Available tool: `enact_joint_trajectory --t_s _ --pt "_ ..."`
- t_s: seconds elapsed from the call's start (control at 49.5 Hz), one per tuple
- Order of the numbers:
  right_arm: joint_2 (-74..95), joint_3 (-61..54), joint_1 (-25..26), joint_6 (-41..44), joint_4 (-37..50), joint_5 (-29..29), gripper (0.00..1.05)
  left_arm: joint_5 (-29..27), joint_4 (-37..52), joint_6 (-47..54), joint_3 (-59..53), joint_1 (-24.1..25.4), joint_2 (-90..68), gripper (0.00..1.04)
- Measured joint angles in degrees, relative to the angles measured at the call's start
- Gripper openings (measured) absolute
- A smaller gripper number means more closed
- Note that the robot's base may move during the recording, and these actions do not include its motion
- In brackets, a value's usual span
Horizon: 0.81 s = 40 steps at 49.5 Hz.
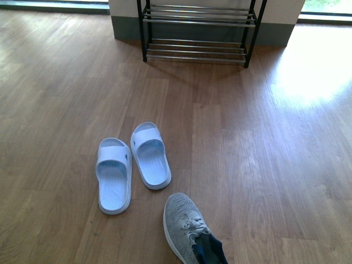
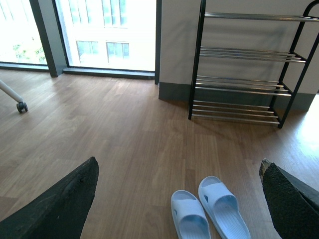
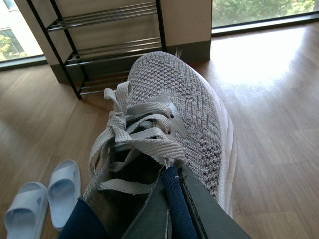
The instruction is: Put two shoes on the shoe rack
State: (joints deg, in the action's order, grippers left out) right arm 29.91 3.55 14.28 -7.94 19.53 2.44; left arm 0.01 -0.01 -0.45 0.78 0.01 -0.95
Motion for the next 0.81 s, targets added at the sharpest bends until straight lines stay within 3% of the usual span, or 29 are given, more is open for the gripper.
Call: enact_joint_trajectory --t_s 0.061,0.121,0.182,0.243,0.344,0.505,0.809 --pt "0.0 0.0 0.0 0.0 0.0 0.0 0.01 -0.3 -0.1 -0.3 0.0 0.0 -0.1 0.95" --pt "0.0 0.0 0.0 0.0 0.0 0.2 0.01 -5.2 -7.2 -6.4 2.5 -1.4 -3.0 0.95" --pt "0.0 0.0 0.0 0.0 0.0 0.2 0.01 -5.7 -14.6 -22.1 6.1 -0.9 -11.7 0.95" --pt "0.0 0.0 0.0 0.0 0.0 0.4 0.01 -5.3 -13.2 -36.5 6.6 -1.8 -18.8 0.95" --pt "0.0 0.0 0.0 0.0 0.0 0.3 0.01 -5.6 -3.7 -56.4 8.7 -8.7 -34.6 0.95" --pt "0.0 0.0 0.0 0.0 0.0 0.2 0.01 -2.2 12.3 -63.0 13.9 -15.1 -62.4 0.95" --pt "0.0 0.0 0.0 0.0 0.0 0.2 0.01 5.2 19.2 -62.5 25.6 -20.6 -99.1 0.95"
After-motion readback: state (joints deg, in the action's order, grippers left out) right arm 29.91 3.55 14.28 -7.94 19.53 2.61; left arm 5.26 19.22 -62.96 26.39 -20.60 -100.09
